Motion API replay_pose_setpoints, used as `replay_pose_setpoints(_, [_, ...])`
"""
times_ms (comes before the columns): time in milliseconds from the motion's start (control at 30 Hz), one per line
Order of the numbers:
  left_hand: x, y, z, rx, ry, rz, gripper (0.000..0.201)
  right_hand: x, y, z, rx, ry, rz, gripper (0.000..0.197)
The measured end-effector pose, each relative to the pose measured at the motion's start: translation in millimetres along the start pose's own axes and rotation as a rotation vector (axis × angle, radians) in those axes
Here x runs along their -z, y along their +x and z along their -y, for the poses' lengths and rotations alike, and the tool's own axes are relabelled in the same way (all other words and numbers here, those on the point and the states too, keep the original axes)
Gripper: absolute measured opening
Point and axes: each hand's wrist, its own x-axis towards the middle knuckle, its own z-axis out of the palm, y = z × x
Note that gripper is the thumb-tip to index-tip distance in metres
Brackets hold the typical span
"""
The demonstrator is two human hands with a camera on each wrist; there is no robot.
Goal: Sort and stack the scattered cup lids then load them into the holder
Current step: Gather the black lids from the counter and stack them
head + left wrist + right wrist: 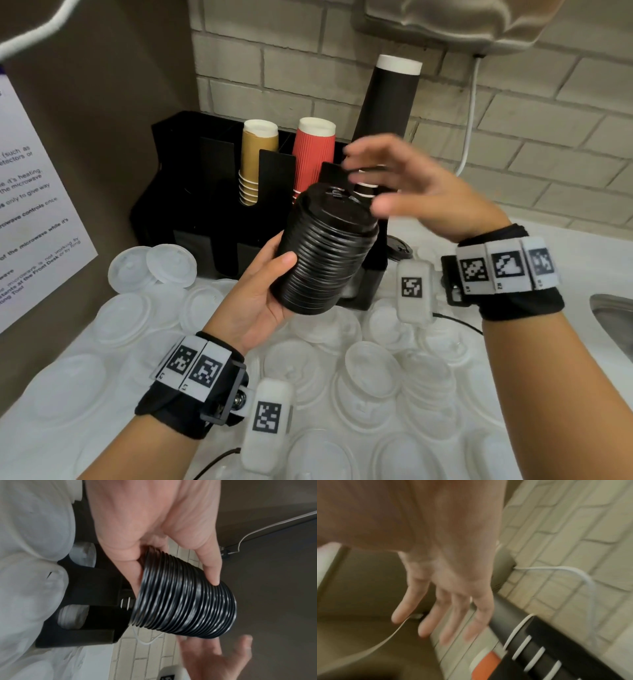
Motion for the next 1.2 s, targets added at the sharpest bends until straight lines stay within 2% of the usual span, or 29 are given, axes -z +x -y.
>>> replay_pose_setpoints(67, [3, 2, -5, -0.028, 0.006, -0.024, 0.066, 22, -1, -9, -0.003, 0.123, -0.346, 0.019])
replay_pose_setpoints(100, [3, 4, -9, -0.044, 0.013, -0.030, 0.067, 33, 1, -20, -0.064, 0.196, -0.541, 0.007])
replay_pose_setpoints(133, [4, 5, -12, -0.057, 0.022, -0.033, 0.066, 43, 3, -34, -0.158, 0.241, -0.717, 0.004])
replay_pose_setpoints(167, [4, 6, -16, -0.068, 0.029, -0.038, 0.065, 51, 7, -53, -0.291, 0.252, -0.830, 0.008])
replay_pose_setpoints(200, [4, 8, -19, -0.077, 0.032, -0.047, 0.064, 56, 11, -72, -0.465, 0.253, -0.859, 0.011])
replay_pose_setpoints(233, [4, 9, -22, -0.084, 0.038, -0.056, 0.064, 57, 14, -91, -0.644, 0.241, -0.828, 0.015])
replay_pose_setpoints(267, [4, 11, -25, -0.089, 0.048, -0.062, 0.065, 57, 18, -107, -0.801, 0.183, -0.737, 0.019])
replay_pose_setpoints(300, [4, 12, -27, -0.090, 0.062, -0.069, 0.065, 56, 20, -123, -0.915, 0.047, -0.607, 0.019])
replay_pose_setpoints(333, [3, 14, -30, -0.089, 0.079, -0.077, 0.066, 56, 21, -137, -0.975, -0.185, -0.438, 0.014])
replay_pose_setpoints(367, [3, 15, -32, -0.087, 0.095, -0.086, 0.067, 55, 19, -148, -0.984, -0.491, -0.241, 0.010])
replay_pose_setpoints(433, [3, 17, -34, -0.085, 0.104, -0.108, 0.066, 54, 18, -159, -0.890, -1.064, 0.119, 0.025])
replay_pose_setpoints(467, [4, 18, -34, -0.084, 0.099, -0.118, 0.065, 53, 17, -165, -0.845, -1.202, 0.220, 0.034])
replay_pose_setpoints(533, [7, 19, -34, -0.085, 0.089, -0.132, 0.064, 52, 19, -176, -0.855, -1.312, 0.315, 0.050])
replay_pose_setpoints(700, [10, 20, -32, -0.087, 0.073, -0.126, 0.063, 55, 29, -199, -0.923, -1.287, 0.380, 0.054])
replay_pose_setpoints(800, [12, 20, -31, -0.089, 0.065, -0.121, 0.064, 58, 32, -214, -0.934, -1.259, 0.385, 0.040])
replay_pose_setpoints(900, [13, 20, -30, -0.089, 0.056, -0.118, 0.066, 62, 33, -228, -0.968, -1.104, 0.192, 0.041])
replay_pose_setpoints(967, [13, 20, -30, -0.087, 0.048, -0.123, 0.066, 63, 37, -224, -0.996, -0.979, -0.028, 0.047])
replay_pose_setpoints(1033, [13, 20, -30, -0.084, 0.040, -0.131, 0.065, 65, 38, -207, -1.044, -0.742, -0.283, 0.065])
replay_pose_setpoints(1100, [11, 21, -29, -0.082, 0.037, -0.141, 0.063, 73, 34, -185, -1.022, -0.541, -0.527, 0.068])
replay_pose_setpoints(1200, [6, 21, -25, -0.080, 0.028, -0.142, 0.063, 73, 14, -145, -0.927, -0.234, -0.696, 0.065])
